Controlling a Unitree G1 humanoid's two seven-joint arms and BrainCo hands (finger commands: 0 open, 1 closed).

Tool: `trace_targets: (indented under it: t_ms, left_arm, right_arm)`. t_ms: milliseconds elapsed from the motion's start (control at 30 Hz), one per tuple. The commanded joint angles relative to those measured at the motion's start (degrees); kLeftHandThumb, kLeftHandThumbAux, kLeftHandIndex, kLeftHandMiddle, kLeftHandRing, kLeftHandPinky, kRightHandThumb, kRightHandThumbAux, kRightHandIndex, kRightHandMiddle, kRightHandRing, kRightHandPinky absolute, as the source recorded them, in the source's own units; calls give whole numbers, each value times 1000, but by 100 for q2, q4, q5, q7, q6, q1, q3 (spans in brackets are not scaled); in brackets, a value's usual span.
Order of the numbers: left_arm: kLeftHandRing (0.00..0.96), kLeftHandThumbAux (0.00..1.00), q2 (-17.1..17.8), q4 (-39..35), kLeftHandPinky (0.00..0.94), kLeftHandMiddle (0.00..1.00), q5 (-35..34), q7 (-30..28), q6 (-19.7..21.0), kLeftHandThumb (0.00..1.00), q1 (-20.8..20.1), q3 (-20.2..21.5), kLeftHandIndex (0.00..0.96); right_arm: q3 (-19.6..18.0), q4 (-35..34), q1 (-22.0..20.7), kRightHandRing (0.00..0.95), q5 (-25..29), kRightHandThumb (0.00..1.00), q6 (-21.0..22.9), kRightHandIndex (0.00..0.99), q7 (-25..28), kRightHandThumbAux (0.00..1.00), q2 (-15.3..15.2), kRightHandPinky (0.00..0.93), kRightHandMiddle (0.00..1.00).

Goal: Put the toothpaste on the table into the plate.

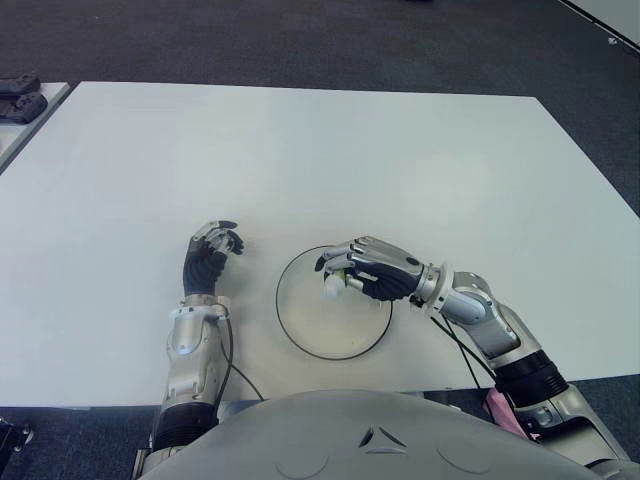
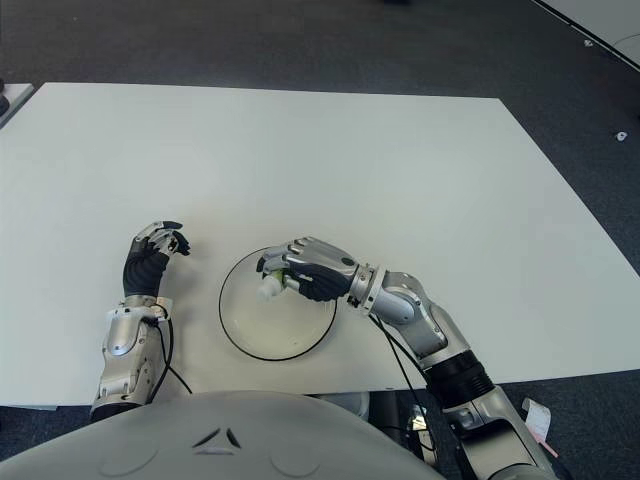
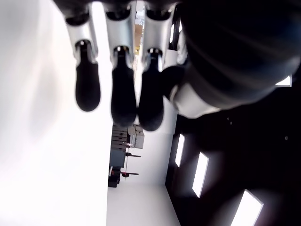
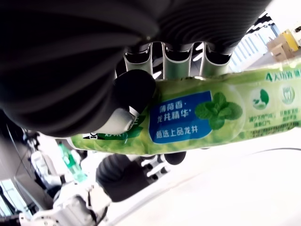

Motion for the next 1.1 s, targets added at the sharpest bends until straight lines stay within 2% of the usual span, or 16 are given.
trace_targets:
  t_ms: [33, 100, 200, 367, 733, 1000, 1100]
  left_arm:
    - [593, 721, 26, 102, 571, 611, 45, 47, 2, 697, -40, -6, 434]
    - [592, 721, 27, 111, 566, 610, 46, 53, -2, 697, -45, -3, 434]
    - [590, 721, 27, 141, 570, 608, 49, 53, -48, 697, -57, 2, 434]
    - [587, 721, 41, 162, 566, 605, 37, 27, -61, 697, -64, -3, 433]
    - [593, 721, 60, 153, 572, 608, 42, 38, -35, 696, -63, -15, 433]
    - [588, 721, 49, 191, 563, 606, -24, -8, -81, 695, -77, -8, 433]
    - [582, 721, 49, 227, 561, 602, -32, -11, -91, 695, -102, -6, 433]
  right_arm:
    - [13, 65, -96, 78, -321, 548, -125, 112, -62, 668, -65, 135, 52]
    - [12, 77, -110, 31, -407, 447, -150, 45, -85, 658, -74, 59, 21]
    - [-19, 88, -137, 10, -598, 360, -210, 14, -147, 616, -115, 19, 6]
    - [-70, 122, -134, 1, -807, 288, -286, 2, -318, 552, -133, 3, 1]
    - [-198, 226, -233, 0, -1339, 220, -468, 0, -950, 380, -124, 0, 0]
    - [-272, 296, -369, 0, -1390, 163, -608, 0, -1235, 307, -116, 0, 0]
    - [-380, 304, -473, 0, -1216, 143, -570, 0, -1243, 287, -134, 0, 0]
